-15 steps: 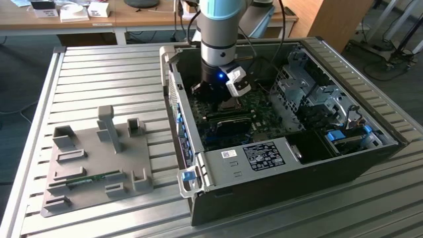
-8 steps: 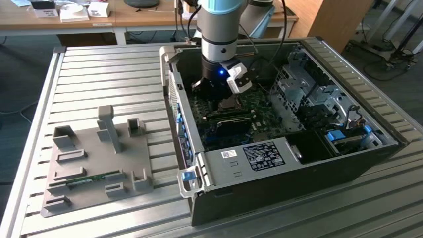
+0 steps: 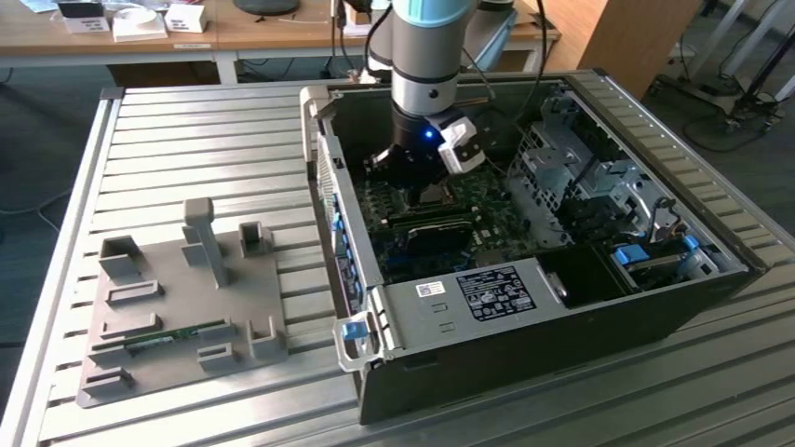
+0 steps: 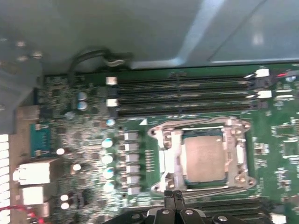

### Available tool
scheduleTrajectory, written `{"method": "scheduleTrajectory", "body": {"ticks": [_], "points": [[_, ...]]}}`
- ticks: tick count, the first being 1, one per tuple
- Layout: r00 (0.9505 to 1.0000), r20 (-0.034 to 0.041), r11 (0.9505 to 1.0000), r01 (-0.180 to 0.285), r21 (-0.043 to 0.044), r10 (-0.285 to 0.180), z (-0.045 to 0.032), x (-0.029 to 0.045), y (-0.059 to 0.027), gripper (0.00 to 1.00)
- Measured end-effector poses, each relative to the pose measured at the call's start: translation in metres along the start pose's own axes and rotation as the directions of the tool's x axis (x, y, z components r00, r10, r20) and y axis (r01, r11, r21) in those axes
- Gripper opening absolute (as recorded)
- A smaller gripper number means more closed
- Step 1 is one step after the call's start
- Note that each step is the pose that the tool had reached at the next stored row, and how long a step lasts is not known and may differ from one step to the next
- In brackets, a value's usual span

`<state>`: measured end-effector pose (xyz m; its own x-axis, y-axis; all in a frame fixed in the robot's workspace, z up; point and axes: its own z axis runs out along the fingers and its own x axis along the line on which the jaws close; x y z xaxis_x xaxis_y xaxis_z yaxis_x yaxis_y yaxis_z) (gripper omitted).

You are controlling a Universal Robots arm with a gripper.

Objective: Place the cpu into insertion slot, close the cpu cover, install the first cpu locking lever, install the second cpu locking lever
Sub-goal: 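Install the second cpu locking lever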

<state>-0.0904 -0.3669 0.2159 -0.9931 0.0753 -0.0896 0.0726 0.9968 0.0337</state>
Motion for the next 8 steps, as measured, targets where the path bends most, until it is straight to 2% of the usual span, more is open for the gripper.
{"method": "scheduleTrajectory", "body": {"ticks": [5, 8], "points": [[1.0000, 0.0001, 1.0000, -0.003, 0.0006, 0.003, 0.0019, -0.0169, 0.0024, 0.11], [1.0000, 0.0001, 1.0000, -0.003, 0.0006, 0.003, 0.0025, -0.0234, 0.0030, 0.11]]}}
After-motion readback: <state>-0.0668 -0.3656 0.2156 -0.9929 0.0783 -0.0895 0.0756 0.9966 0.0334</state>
